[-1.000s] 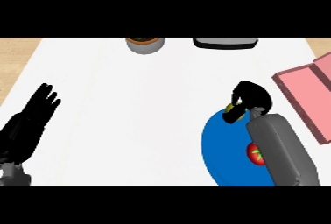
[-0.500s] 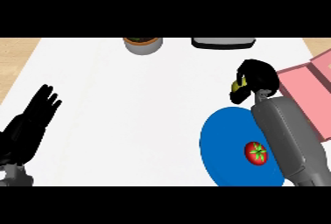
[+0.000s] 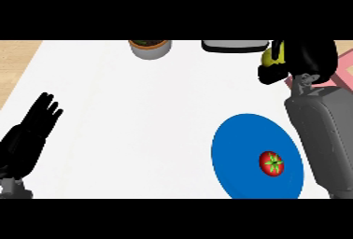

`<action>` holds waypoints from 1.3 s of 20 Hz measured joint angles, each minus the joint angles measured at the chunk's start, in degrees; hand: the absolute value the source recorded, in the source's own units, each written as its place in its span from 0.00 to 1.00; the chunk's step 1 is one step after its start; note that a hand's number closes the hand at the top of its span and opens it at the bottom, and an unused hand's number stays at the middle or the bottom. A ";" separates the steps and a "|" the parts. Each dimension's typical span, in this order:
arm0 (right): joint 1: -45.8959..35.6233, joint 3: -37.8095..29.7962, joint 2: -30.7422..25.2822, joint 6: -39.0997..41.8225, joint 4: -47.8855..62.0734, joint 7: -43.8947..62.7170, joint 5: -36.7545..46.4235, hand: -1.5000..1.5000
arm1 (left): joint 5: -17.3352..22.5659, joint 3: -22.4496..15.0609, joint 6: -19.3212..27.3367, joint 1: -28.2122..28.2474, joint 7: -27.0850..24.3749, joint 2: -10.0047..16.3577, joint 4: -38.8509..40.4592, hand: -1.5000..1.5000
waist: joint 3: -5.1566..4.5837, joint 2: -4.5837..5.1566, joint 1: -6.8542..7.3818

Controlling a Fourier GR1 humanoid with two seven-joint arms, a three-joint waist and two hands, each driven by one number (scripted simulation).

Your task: Pick the pear from the plate and place it in the cardboard box

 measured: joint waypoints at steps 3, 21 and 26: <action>-0.78 -2.16 -1.61 0.79 -3.68 3.34 1.18 1.00 | -0.30 -0.14 0.00 0.20 -0.17 -0.27 0.00 0.50 | 0.01 0.10 0.14; 0.38 -15.23 -14.46 -3.66 6.31 -6.54 0.80 1.00 | -1.89 -0.73 0.06 -0.99 -0.27 -1.65 0.22 0.50 | 0.06 0.48 0.87; 0.68 -17.23 -15.50 -10.54 15.35 -13.11 0.62 1.00 | -1.57 -0.64 -0.34 -1.25 0.73 -1.50 -0.92 0.50 | 0.08 0.55 1.10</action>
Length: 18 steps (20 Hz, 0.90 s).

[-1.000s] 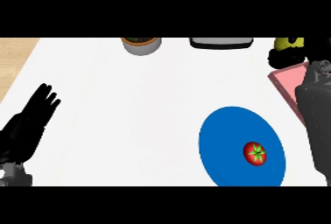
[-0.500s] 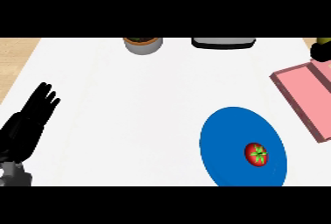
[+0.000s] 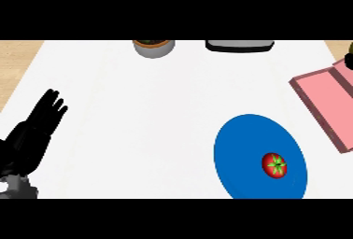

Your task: Pick the pear from the plate and place it in the cardboard box

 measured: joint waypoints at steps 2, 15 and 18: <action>-0.28 -0.41 0.03 -2.27 3.62 -2.11 -0.06 1.00 | -0.09 0.43 -0.21 -1.32 -0.06 0.49 1.64 0.50 | -0.01 0.03 -0.01; 0.41 -6.74 -0.34 -5.85 26.12 -10.60 -5.91 0.00 | -0.07 0.72 -1.08 0.22 -0.79 0.08 1.18 0.50 | 0.03 0.15 0.36; 0.17 -7.70 0.13 -8.19 29.16 -14.88 -7.59 0.00 | 0.32 0.97 -1.33 -0.61 -0.37 0.25 1.53 0.50 | 0.03 0.14 0.29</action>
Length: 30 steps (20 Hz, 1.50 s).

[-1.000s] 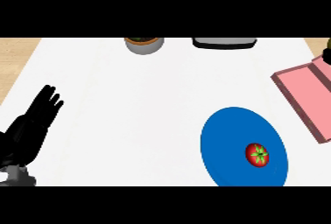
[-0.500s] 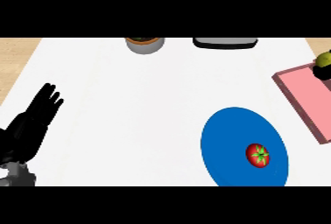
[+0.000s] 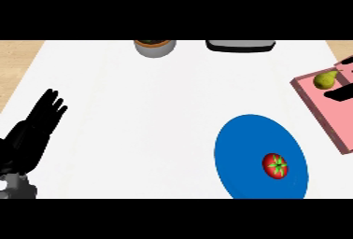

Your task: Pick the pear from the plate and place it in the cardboard box

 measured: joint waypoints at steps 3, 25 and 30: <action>0.40 -2.24 0.44 -3.27 -0.19 -4.01 -2.88 0.00 | -0.44 0.16 -0.15 0.20 -1.16 -0.08 0.72 0.50 | 0.02 -0.05 -0.27; 15.54 -26.27 -6.85 2.48 -11.81 -16.34 -36.22 0.00 | -0.25 0.81 0.31 0.94 1.07 -0.24 -1.39 0.50 | -0.04 -0.37 -1.16; 20.34 -26.99 -9.15 6.25 -13.26 -18.06 -40.54 0.00 | -1.38 0.21 0.42 1.29 -0.67 -1.34 -0.58 0.50 | -0.05 -0.33 -1.02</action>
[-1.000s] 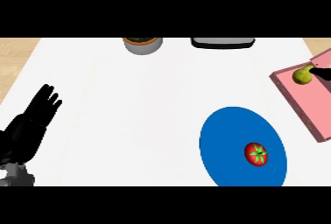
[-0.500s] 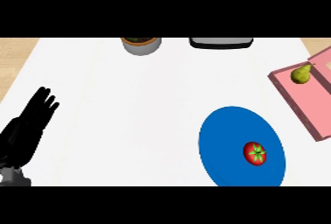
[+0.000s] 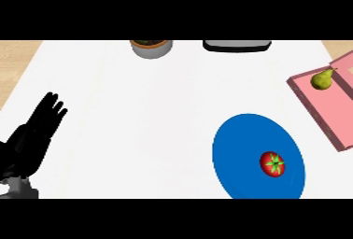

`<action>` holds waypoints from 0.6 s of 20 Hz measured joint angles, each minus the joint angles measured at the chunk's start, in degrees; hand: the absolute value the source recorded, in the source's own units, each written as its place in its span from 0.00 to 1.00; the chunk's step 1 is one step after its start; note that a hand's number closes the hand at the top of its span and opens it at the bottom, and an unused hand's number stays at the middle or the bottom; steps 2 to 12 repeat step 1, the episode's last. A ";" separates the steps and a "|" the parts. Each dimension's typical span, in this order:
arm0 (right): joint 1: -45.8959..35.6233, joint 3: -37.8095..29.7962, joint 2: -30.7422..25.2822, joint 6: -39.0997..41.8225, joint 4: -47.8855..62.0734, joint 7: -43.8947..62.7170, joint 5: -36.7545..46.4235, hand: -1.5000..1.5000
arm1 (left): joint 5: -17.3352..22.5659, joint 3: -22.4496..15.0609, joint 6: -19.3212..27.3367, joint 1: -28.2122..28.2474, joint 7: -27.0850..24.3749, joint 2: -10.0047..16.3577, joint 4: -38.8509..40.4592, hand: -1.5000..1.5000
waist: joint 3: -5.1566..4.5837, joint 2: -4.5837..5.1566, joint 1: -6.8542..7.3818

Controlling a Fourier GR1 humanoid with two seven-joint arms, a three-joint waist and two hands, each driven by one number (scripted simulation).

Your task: Pick the pear from the plate and place it in the cardboard box

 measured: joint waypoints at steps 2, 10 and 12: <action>1.27 -0.36 -0.68 0.88 -0.12 -0.56 -0.73 0.00 | -0.15 -0.06 0.10 0.17 0.06 -0.10 -0.22 0.50 | 0.00 0.01 0.01; 1.27 -0.36 -0.68 0.88 -0.12 -0.56 -0.73 0.00 | -0.15 -0.06 0.10 0.17 0.06 -0.10 -0.22 0.50 | 0.00 0.01 0.01; 1.27 -0.36 -0.68 0.88 -0.12 -0.56 -0.73 0.00 | -0.15 -0.06 0.10 0.17 0.06 -0.10 -0.22 0.50 | 0.00 0.01 0.01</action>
